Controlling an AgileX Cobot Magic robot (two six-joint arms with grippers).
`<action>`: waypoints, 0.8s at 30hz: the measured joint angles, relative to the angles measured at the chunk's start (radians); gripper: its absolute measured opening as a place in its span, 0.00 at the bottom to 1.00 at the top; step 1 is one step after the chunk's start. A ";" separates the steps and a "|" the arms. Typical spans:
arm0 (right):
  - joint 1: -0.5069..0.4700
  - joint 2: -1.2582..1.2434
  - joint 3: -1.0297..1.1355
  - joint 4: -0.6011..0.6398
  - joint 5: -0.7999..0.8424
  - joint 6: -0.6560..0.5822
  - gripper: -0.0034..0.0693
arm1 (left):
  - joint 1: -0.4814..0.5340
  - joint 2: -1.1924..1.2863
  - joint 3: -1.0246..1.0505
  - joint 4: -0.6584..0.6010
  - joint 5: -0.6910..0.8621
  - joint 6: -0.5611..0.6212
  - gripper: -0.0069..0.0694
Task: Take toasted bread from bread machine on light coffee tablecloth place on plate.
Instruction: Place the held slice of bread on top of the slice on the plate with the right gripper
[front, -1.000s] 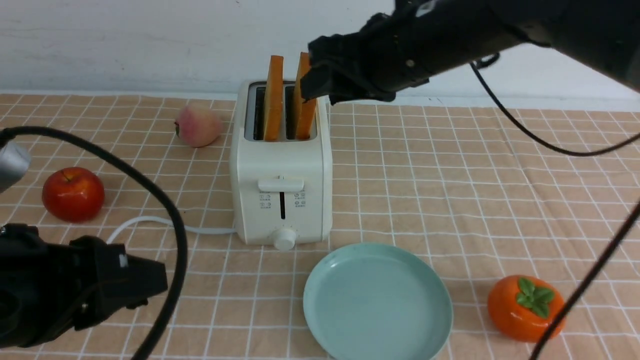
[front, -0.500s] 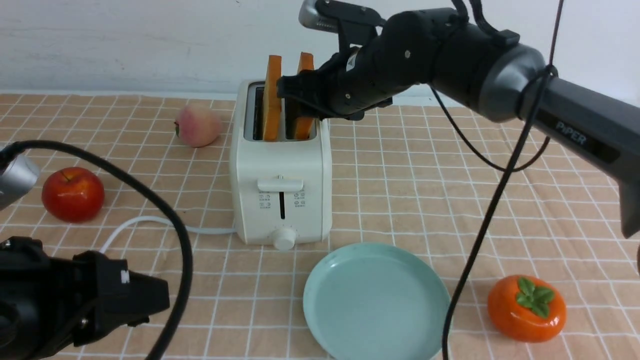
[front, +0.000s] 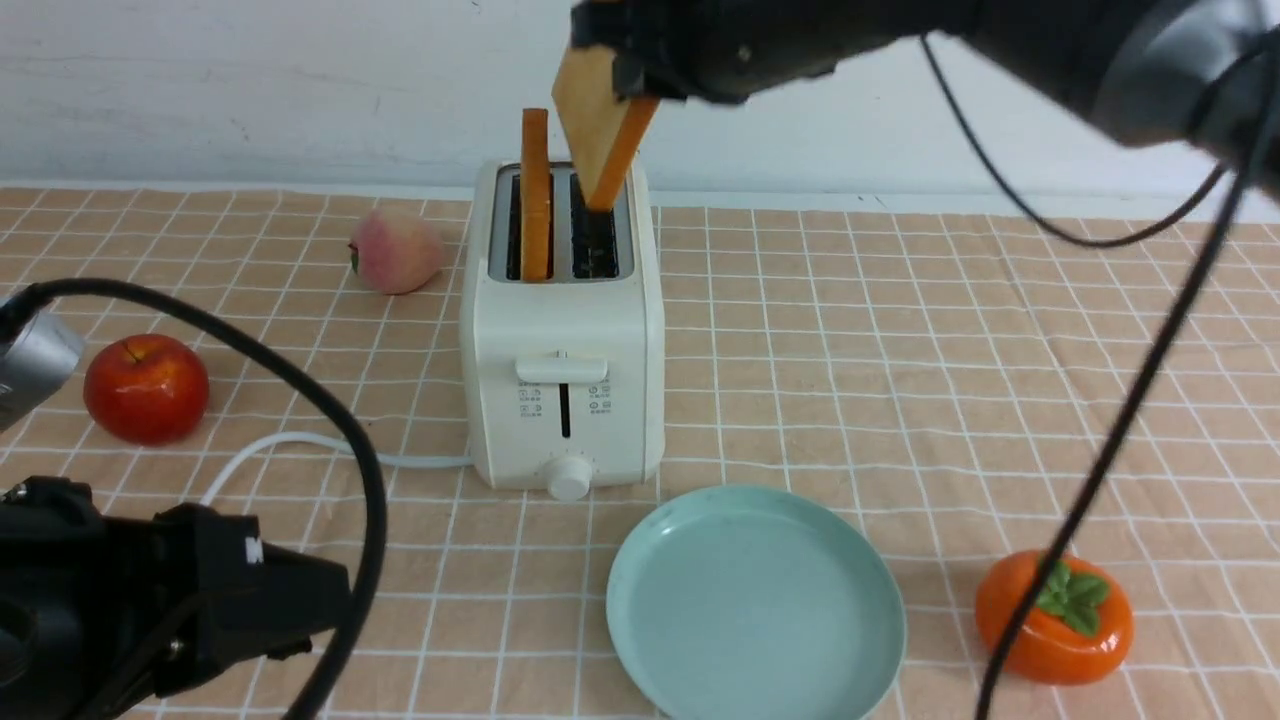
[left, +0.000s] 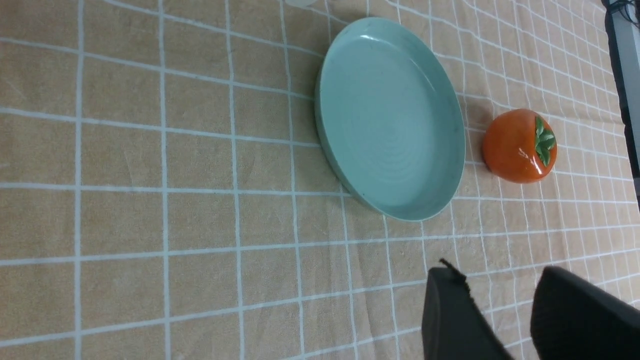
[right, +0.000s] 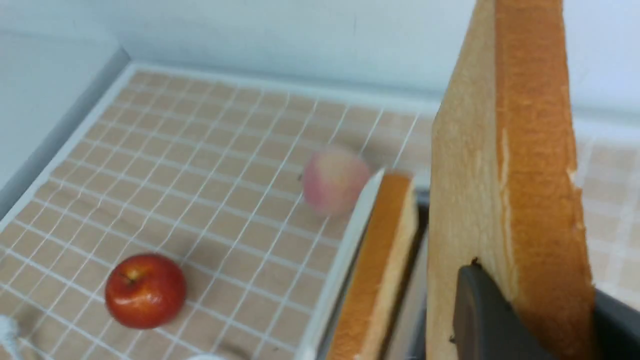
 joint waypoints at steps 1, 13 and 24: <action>0.000 -0.014 -0.002 -0.015 0.006 0.000 0.21 | 0.000 0.000 0.000 0.000 0.000 0.000 0.40; -0.051 -0.240 0.176 -0.495 0.540 0.066 0.21 | 0.000 0.000 0.000 -0.003 0.006 0.000 0.40; -0.052 -0.226 0.583 0.286 0.482 -0.231 0.21 | 0.000 0.000 0.000 -0.017 0.075 0.000 0.40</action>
